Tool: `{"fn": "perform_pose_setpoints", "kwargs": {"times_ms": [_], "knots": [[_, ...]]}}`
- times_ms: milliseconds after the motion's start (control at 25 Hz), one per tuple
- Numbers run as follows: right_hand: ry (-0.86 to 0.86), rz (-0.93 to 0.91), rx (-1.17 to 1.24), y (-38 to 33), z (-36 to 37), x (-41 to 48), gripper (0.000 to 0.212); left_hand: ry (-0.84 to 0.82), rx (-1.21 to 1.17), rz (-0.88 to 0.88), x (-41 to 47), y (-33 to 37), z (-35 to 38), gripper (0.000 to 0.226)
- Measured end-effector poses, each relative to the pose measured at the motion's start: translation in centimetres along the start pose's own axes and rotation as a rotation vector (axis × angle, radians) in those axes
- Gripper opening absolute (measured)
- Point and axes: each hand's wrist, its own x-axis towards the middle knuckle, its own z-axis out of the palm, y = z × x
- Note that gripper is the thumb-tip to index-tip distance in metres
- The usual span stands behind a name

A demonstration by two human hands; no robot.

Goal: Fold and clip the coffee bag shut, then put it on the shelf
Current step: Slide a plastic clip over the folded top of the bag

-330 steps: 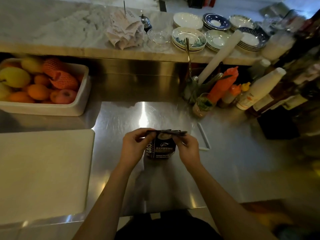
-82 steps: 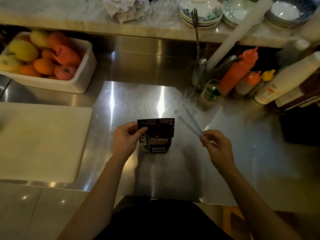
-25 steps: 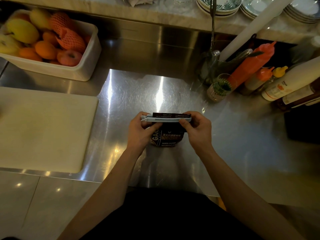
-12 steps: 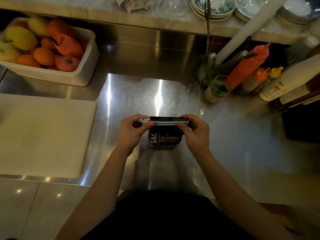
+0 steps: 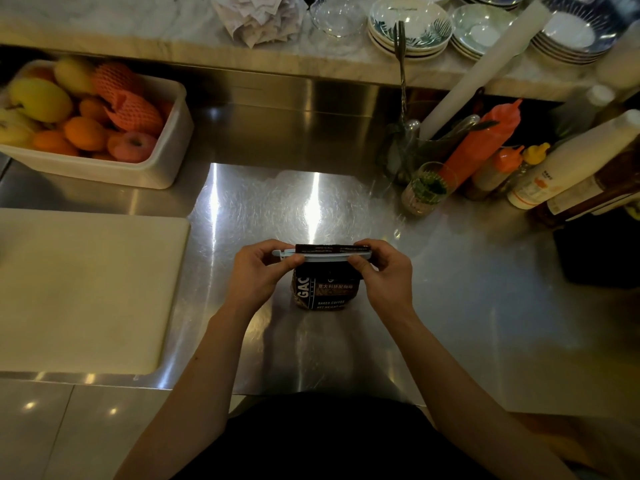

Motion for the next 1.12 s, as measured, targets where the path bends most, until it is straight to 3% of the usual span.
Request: {"fn": "perform_pose_setpoints", "kwargs": {"times_ms": [600, 1120], "knots": [[-0.022, 0.010, -0.017, 0.4, -0.4, -0.2, 0.024, -0.060, 0.216, 0.059, 0.1, 0.9, -0.6, 0.005], [-0.036, -0.057, -0.051, 1.2, -0.7, -1.0, 0.026, -0.059, 0.139, 0.048, -1.8, 0.3, 0.0, 0.014]]}}
